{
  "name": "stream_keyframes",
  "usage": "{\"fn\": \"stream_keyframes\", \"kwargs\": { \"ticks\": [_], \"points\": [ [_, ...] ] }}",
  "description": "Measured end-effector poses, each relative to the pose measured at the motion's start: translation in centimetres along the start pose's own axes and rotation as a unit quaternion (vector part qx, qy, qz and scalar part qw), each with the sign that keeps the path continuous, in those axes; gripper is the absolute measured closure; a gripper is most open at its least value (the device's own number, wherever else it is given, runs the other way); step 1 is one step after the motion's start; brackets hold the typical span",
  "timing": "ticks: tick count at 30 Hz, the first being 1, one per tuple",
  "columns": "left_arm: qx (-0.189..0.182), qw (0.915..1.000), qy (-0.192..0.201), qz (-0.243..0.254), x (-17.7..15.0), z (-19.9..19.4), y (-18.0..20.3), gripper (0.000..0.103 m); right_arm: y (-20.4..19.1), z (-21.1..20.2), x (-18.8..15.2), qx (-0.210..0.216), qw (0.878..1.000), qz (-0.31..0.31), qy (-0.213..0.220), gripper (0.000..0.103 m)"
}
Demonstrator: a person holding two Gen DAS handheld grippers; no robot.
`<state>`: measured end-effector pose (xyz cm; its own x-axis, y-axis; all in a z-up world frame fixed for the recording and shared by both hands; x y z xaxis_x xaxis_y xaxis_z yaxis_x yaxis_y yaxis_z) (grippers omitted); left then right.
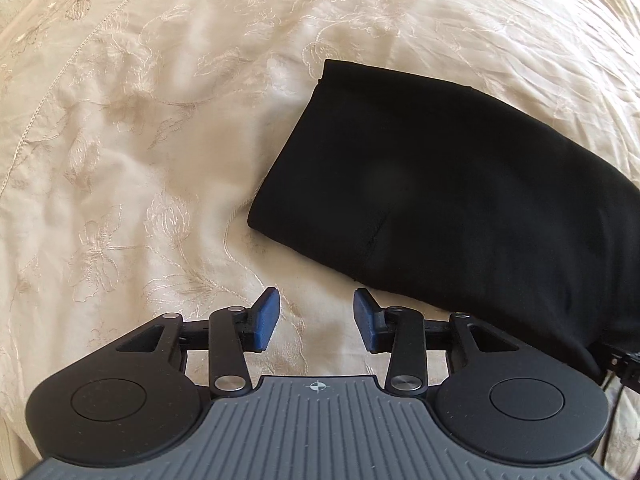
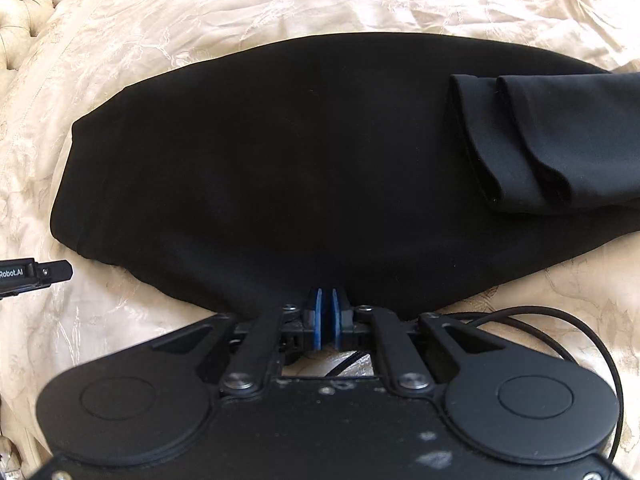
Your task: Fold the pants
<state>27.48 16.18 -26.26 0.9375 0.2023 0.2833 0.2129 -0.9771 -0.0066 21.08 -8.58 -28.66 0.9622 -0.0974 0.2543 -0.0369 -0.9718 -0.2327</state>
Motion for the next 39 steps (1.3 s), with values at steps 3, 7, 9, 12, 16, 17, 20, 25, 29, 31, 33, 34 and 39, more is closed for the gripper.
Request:
{"fn": "stream_keyframes", "kwargs": {
  "ticks": [3,7,9,12,16,17,20,25,29,31,33,34,39],
  "points": [
    [-0.014,0.9998,-0.011,0.001,0.3,0.8,0.0,0.063,1.0,0.3,0.0,0.013,0.999,0.029,-0.003,0.098],
    [-0.017,0.9992,-0.033,-0.014,0.7,2.3,-0.3,0.063,1.4,0.2,-0.3,0.019,0.999,0.047,0.011,0.098],
    [-0.021,0.9987,-0.043,-0.019,0.8,3.0,-0.3,0.063,1.4,0.2,-0.4,0.015,0.999,0.044,0.012,0.098],
    [-0.027,0.9984,-0.047,-0.017,0.8,3.8,-0.3,0.060,1.1,0.3,-0.4,0.007,0.999,0.039,0.006,0.098],
    [-0.040,0.9978,-0.043,-0.030,0.8,3.7,-0.6,0.058,0.4,0.9,0.4,0.006,1.000,0.030,-0.005,0.098],
    [-0.049,0.9974,-0.038,-0.037,0.6,3.3,-0.9,0.058,0.4,0.9,0.5,0.007,1.000,0.029,-0.007,0.098],
    [-0.077,0.9953,-0.026,-0.053,0.1,2.5,-2.0,0.057,0.4,1.1,0.6,0.015,0.999,0.034,-0.012,0.098],
    [-0.113,0.9902,-0.013,-0.081,0.1,1.3,-3.4,0.057,1.6,1.1,1.2,0.027,0.998,0.042,-0.022,0.098],
    [-0.131,0.9877,0.015,-0.083,0.2,-0.4,-3.9,0.057,1.7,1.2,1.5,0.028,0.998,0.038,-0.029,0.098],
    [-0.139,0.9861,0.024,-0.088,0.3,-1.1,-4.1,0.057,1.6,1.3,1.6,0.028,0.998,0.036,-0.032,0.098],
    [-0.150,0.9837,0.026,-0.095,0.4,-1.3,-4.5,0.052,1.5,1.1,1.9,0.028,0.998,0.035,-0.035,0.098],
    [-0.151,0.9834,0.022,-0.099,0.4,-0.9,-4.5,0.045,1.5,1.2,1.9,0.028,0.998,0.034,-0.036,0.098],
    [-0.147,0.9787,-0.022,-0.141,0.6,1.5,-3.9,0.043,1.2,1.1,2.3,0.028,0.998,0.028,-0.040,0.098]
  ]
}}
Point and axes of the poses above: each gripper's, at about its wrist camera, not at the fingertips, and z roughly the way its jaws point, y to its right, x to its top, the point moved 7 cm from there along z, roughly the way its jaws point, and after that the axes turned 11 degrees about -z, right-handed, at the moved point
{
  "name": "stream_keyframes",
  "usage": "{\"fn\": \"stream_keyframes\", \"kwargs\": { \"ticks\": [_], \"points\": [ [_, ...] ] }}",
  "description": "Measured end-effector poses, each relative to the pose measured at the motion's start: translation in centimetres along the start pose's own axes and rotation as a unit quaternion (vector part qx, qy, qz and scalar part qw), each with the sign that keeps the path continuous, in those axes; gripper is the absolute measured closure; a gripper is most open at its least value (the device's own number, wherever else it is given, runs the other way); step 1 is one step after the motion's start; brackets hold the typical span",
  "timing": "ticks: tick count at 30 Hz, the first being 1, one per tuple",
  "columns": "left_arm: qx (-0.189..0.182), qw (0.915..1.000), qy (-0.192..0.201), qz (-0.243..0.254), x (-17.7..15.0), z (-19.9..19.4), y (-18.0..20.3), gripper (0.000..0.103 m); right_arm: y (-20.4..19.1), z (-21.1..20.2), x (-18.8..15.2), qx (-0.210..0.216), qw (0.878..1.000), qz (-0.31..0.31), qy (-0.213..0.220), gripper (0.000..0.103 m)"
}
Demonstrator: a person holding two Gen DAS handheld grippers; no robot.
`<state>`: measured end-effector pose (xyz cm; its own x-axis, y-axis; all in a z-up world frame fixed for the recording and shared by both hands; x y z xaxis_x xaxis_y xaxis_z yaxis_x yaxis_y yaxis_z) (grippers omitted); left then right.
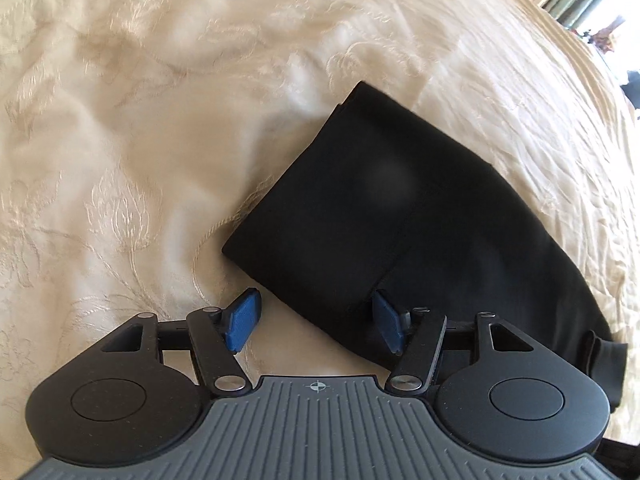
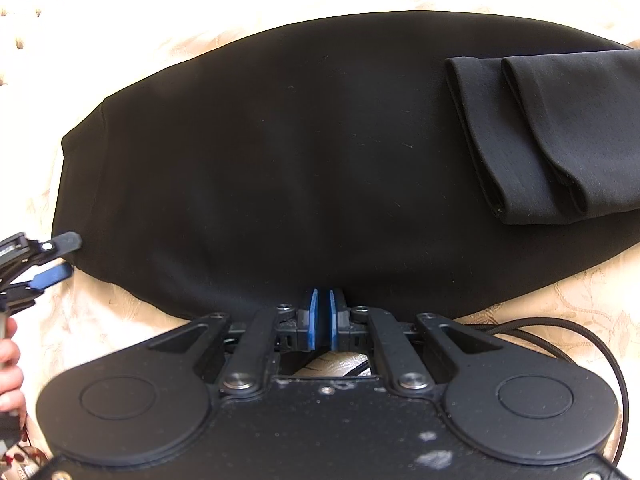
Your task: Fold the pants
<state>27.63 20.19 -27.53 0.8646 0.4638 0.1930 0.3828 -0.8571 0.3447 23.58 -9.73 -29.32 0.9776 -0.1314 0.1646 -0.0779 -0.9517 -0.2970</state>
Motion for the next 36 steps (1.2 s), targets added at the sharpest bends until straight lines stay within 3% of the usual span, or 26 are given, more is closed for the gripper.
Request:
{"fn": "stream_keyframes", "kwargs": {
  "ticks": [4,16,18,20,25,29,33,36],
  "points": [
    [-0.014,0.9996,0.006,-0.025,0.0,0.5,-0.4,0.035,-0.2,0.0,0.2,-0.003,1.000,0.001,0.000,0.098],
    [-0.034,0.9965,0.015,-0.075,1.9,1.9,0.1,0.032,-1.4,-0.1,0.1,-0.010,1.000,-0.012,0.004,0.098],
    [-0.030,0.9962,0.019,-0.079,1.9,1.4,-0.4,0.043,-1.6,-0.2,0.1,-0.012,1.000,-0.013,0.006,0.098],
    [-0.021,0.9964,0.019,-0.080,1.9,1.1,-0.7,0.064,-1.6,-0.2,-0.1,-0.013,1.000,-0.015,0.007,0.098],
    [-0.030,0.9978,0.033,-0.049,2.1,-0.6,0.4,0.087,-2.2,-0.5,-0.2,-0.021,0.999,-0.024,0.005,0.098],
    [-0.018,0.9972,0.071,0.018,1.9,-2.9,3.0,0.092,-3.0,-2.5,0.0,-0.028,0.998,-0.040,0.028,0.087],
    [-0.035,0.9922,0.107,0.054,1.8,-5.6,5.7,0.093,-3.5,-3.9,-1.4,-0.035,0.997,-0.047,0.047,0.087],
    [-0.047,0.9870,0.131,0.080,1.5,-7.6,7.9,0.093,-3.6,-3.0,-2.9,-0.042,0.997,-0.057,0.033,0.088]
  ]
}}
Point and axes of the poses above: each gripper's, at about its wrist camera, not at the fingertips, and z roughly the way its jaws point, y to its right, x to its top, the point moved 7 cm from there along z, roughly the way its jaws point, and after that the axes turned 11 degrees about -z, right-handed, at the moved point
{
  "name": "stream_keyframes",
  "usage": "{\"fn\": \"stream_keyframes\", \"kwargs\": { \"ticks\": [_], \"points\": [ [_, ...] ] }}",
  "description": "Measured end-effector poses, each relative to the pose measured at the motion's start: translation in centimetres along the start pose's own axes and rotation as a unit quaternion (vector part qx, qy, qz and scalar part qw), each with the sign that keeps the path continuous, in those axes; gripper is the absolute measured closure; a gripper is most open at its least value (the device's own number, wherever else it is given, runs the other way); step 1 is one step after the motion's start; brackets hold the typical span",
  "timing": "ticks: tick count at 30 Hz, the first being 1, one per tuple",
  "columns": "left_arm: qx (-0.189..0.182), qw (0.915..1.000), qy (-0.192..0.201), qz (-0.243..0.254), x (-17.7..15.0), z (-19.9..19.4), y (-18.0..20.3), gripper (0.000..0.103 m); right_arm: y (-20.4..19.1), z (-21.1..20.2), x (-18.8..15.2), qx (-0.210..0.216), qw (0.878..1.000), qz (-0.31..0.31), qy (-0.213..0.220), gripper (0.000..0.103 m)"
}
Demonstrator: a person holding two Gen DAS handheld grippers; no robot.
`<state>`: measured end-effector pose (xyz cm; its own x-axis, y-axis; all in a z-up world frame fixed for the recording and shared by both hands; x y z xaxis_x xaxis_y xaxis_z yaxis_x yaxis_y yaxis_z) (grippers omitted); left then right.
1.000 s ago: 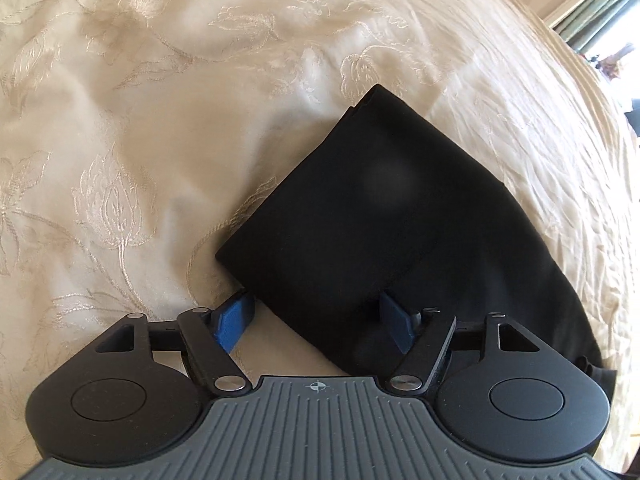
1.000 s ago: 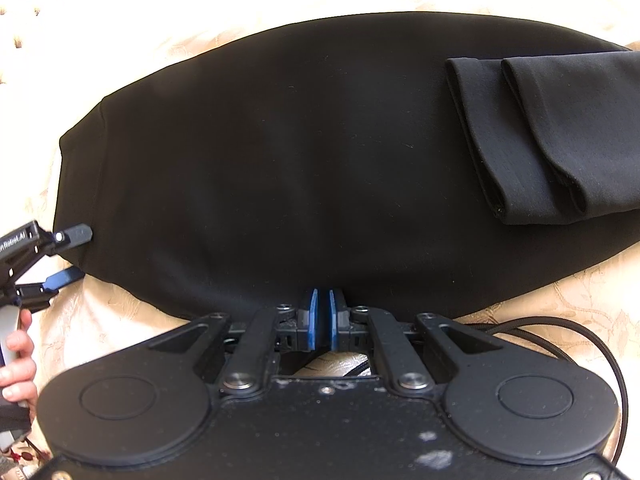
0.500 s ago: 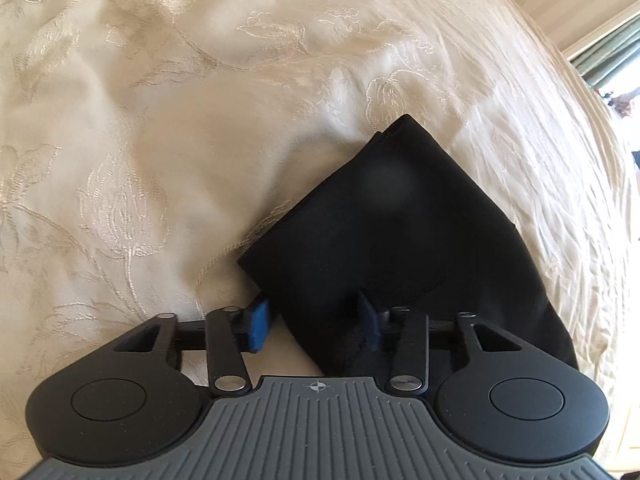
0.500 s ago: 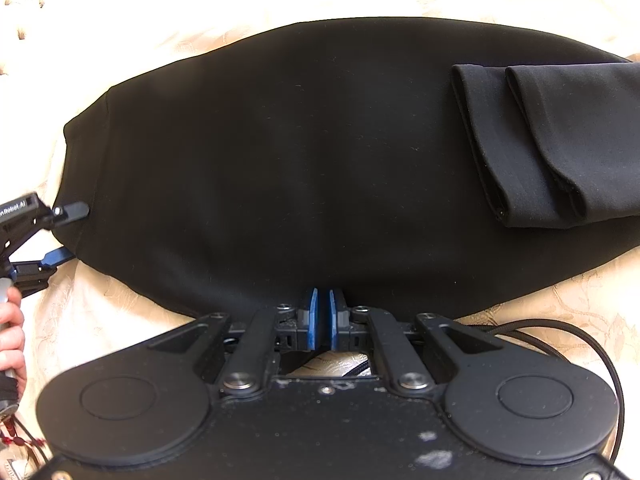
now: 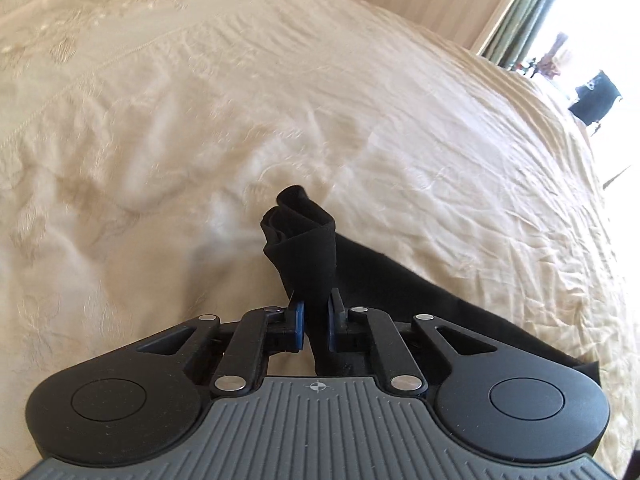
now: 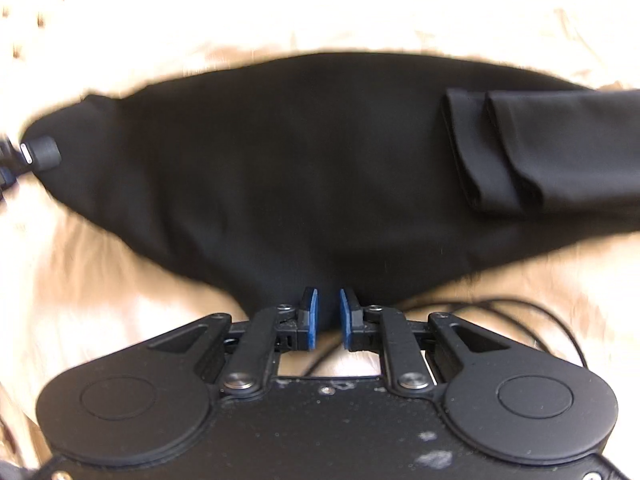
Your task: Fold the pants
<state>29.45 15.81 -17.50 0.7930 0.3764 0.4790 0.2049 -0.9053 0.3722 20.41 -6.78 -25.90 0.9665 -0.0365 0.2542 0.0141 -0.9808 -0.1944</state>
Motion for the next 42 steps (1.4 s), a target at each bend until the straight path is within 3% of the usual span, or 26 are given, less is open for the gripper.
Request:
{"fn": "stream_keyframes", "kwargs": {
  "ticks": [7,13,17,20,24,28,31,35,38,42],
  "points": [
    [-0.004,0.9970,0.051,0.058,-0.7,-4.3,7.0,0.093,-0.2,1.2,-0.1,0.010,0.999,-0.042,-0.009,0.091],
    [-0.024,0.9834,0.110,0.142,-3.0,-8.3,16.7,0.094,3.5,-3.9,-0.5,0.064,0.996,-0.022,0.051,0.088],
    [-0.054,0.9723,0.118,0.194,-6.4,-8.3,24.0,0.093,8.0,-6.7,-1.1,0.067,0.995,0.001,0.078,0.088],
    [-0.080,0.9635,0.105,0.233,-10.3,-6.6,29.2,0.094,12.4,-7.8,-2.2,0.060,0.994,0.031,0.085,0.088],
    [-0.104,0.9590,0.042,0.260,-16.1,-1.3,35.1,0.093,17.8,-8.5,-4.1,0.037,0.994,0.062,0.082,0.088],
    [-0.084,0.9468,-0.021,0.310,-22.2,3.8,38.7,0.087,23.2,-9.1,-6.9,0.019,0.993,0.095,0.067,0.088],
    [-0.074,0.9382,-0.054,0.334,-25.1,5.1,39.5,0.086,25.7,-9.7,-8.4,0.008,0.991,0.115,0.064,0.086],
    [-0.074,0.9412,-0.060,0.324,-25.9,4.7,39.6,0.076,29.1,-10.4,-9.1,0.001,0.987,0.143,0.066,0.083],
    [-0.087,0.9448,-0.073,0.307,-25.7,5.1,40.8,0.075,31.1,-10.4,-9.1,-0.005,0.987,0.146,0.068,0.082],
    [-0.129,0.9391,-0.072,0.310,-25.4,4.2,43.4,0.073,32.9,-10.9,-8.3,-0.013,0.985,0.154,0.071,0.082]
  ]
}}
Point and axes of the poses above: each gripper's, at about its wrist camera, not at the fingertips, and z roughly the way its jaws point, y to its right, x to its top, the point moved 7 cm from there along z, roughly the way its jaws point, and after that the axes turned 11 degrees about -z, right-handed, at the moved point
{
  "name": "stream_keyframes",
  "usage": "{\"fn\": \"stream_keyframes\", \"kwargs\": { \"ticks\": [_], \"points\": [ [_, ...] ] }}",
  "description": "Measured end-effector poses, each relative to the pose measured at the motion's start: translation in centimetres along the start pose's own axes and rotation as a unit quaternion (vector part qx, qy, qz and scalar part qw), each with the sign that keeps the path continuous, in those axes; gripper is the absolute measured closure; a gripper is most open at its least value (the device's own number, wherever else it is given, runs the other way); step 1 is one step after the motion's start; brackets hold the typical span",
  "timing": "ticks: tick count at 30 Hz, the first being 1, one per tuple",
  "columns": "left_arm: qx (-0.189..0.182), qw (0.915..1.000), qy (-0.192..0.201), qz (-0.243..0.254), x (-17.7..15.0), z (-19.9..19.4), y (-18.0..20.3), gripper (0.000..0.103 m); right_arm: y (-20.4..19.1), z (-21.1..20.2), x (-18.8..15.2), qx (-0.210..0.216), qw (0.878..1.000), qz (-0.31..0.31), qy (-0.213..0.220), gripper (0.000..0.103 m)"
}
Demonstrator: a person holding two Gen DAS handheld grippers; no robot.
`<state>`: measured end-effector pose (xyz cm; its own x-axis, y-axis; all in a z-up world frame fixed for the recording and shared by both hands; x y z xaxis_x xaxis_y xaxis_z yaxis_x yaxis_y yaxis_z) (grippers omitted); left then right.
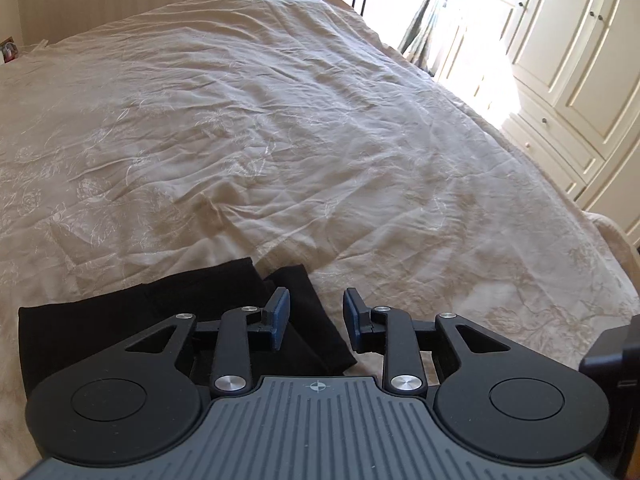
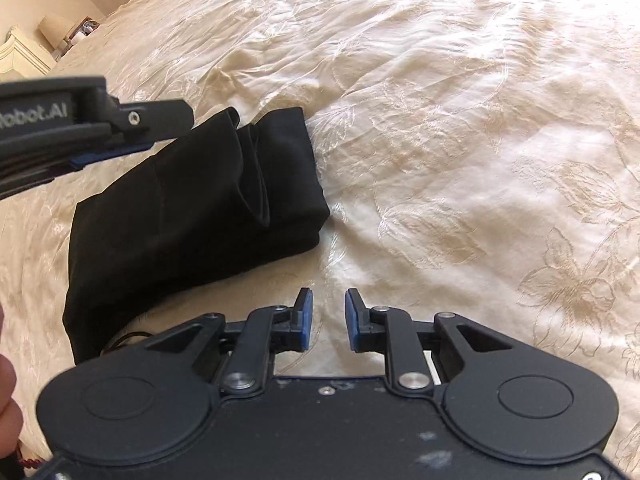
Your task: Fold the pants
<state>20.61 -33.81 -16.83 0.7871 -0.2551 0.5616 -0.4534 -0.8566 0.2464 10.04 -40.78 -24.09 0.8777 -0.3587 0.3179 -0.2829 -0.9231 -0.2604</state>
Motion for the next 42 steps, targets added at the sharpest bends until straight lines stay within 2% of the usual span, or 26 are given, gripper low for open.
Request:
{"fn": "stream_keyframes", "kwargs": {
  "ticks": [2,4,6,8,12,16,18,21,26,31,35,38,41,42],
  "points": [
    [-0.009,0.9999,0.011,0.008,0.6,-0.8,0.7,0.069,0.5,-0.5,0.9,-0.005,1.000,0.003,0.007,0.082],
    [-0.001,0.9999,0.016,-0.001,1.0,-1.6,0.0,0.064,0.6,-1.0,1.5,-0.009,1.000,0.010,0.021,0.081],
    [0.026,0.9994,0.008,-0.021,1.1,-2.0,-1.8,0.061,0.9,-1.5,3.0,-0.009,0.999,0.009,0.035,0.079],
    [0.077,0.9956,-0.011,-0.052,0.8,-2.2,-5.1,0.061,0.6,-1.9,4.1,-0.006,0.999,0.000,0.050,0.077],
    [0.165,0.9779,-0.058,-0.115,-1.4,-2.5,-12.7,0.061,-0.7,-1.4,6.6,0.016,0.998,-0.021,0.065,0.072],
    [0.210,0.9577,-0.094,-0.174,-4.1,-3.3,-18.9,0.061,-2.4,0.5,8.4,0.032,0.997,-0.032,0.062,0.070],
    [0.222,0.9502,-0.106,-0.192,-5.3,-3.7,-20.9,0.061,-3.1,1.6,9.0,0.040,0.997,-0.033,0.057,0.067],
    [0.231,0.9429,-0.127,-0.203,-6.8,-3.6,-22.7,0.061,-3.8,3.1,9.5,0.049,0.997,-0.025,0.045,0.064],
    [0.240,0.9383,-0.170,-0.182,-9.1,-1.8,-24.1,0.060,-4.6,6.0,10.1,0.051,0.998,-0.031,0.025,0.062],
    [0.233,0.9373,-0.189,-0.178,-9.8,-0.4,-24.7,0.059,-5.5,8.3,9.9,0.033,0.997,-0.072,0.002,0.058],
    [0.229,0.9416,-0.188,-0.159,-9.5,-0.3,-24.5,0.059,-5.4,9.0,10.0,0.033,0.997,-0.068,-0.005,0.057],
    [0.224,0.9432,-0.183,-0.164,-9.6,-0.7,-24.5,0.058,-5.3,9.1,10.1,0.035,0.998,-0.059,-0.010,0.057],
    [0.220,0.9423,-0.177,-0.181,-9.5,-1.3,-24.9,0.058,-5.3,9.0,10.1,0.033,0.998,-0.060,-0.012,0.061],
    [0.221,0.9418,-0.174,-0.184,-9.4,-1.5,-25.0,0.058,-5.3,8.8,10.1,0.031,0.997,-0.064,-0.009,0.067]
  ]
}}
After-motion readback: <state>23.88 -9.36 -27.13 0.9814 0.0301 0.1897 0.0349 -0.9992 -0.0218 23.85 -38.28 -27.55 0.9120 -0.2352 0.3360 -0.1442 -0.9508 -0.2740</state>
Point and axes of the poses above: each gripper's, at about its wrist camera, not at the fingertips, and z roughly the way its jaws point, y to its right, x to its top, the point moved 7 cm from there along z, roughly the way its jaws point, and after that the axes turned 11 degrees about -z, right-handed, at the moved point
